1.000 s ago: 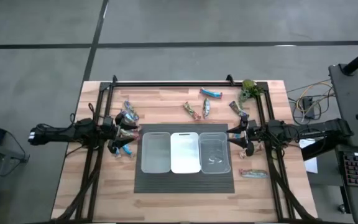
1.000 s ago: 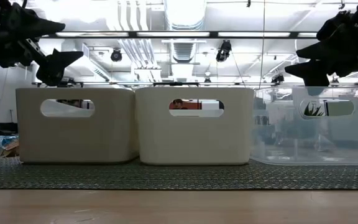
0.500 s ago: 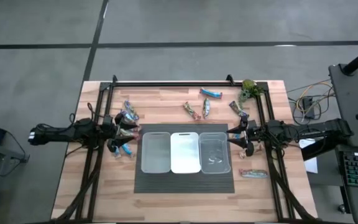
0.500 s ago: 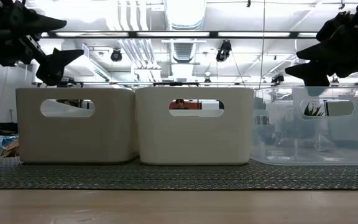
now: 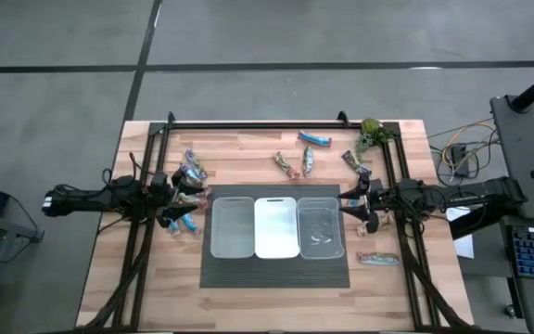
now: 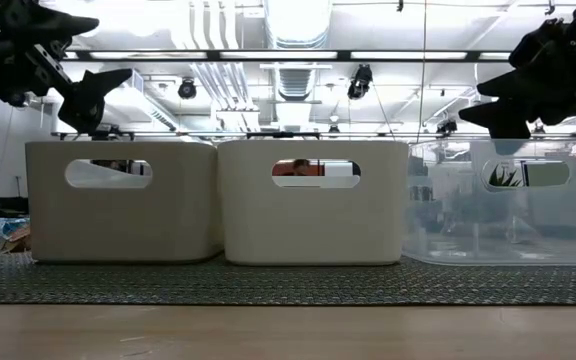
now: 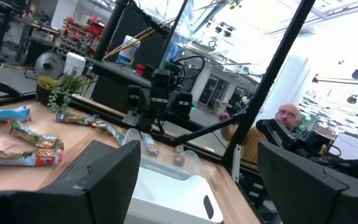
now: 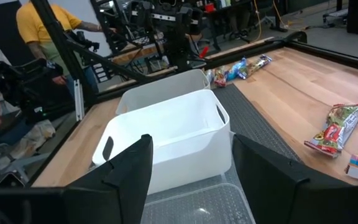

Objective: Pick and place Granola Bars by type
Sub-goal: Put the red granola bar into the gray bin

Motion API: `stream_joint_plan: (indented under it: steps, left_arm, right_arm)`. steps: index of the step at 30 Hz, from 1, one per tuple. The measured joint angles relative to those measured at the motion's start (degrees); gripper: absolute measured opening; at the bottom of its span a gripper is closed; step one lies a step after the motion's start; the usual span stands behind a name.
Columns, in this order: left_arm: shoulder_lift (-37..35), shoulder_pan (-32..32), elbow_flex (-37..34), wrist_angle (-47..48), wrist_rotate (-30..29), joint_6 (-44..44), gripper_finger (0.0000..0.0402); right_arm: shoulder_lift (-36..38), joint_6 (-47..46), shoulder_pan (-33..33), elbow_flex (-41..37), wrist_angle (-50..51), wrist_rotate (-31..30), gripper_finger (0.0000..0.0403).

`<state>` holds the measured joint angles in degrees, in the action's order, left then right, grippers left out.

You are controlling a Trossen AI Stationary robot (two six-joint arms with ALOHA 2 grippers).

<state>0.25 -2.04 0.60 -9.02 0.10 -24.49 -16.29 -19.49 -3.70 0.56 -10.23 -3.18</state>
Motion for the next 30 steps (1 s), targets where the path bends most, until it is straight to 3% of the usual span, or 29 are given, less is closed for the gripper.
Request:
stream_joint_plan:
  steps: [16,23,30]
  left_arm:
    - [0.0,0.0,0.0,-0.3,-1.7,2.3,0.0303]
    - [0.0,0.0,0.0,-0.9,-1.7,-5.7,0.0303]
    - [0.0,0.0,0.0,-2.0,-1.7,-8.1,0.0303]
  right_arm:
    - [0.0,0.0,0.0,0.0,0.5,0.0,0.0210]
    - [0.0,-0.1,0.0,0.0,0.5,0.0,0.0210]
    - [0.0,-0.1,0.0,0.0,0.5,0.0,0.0210]
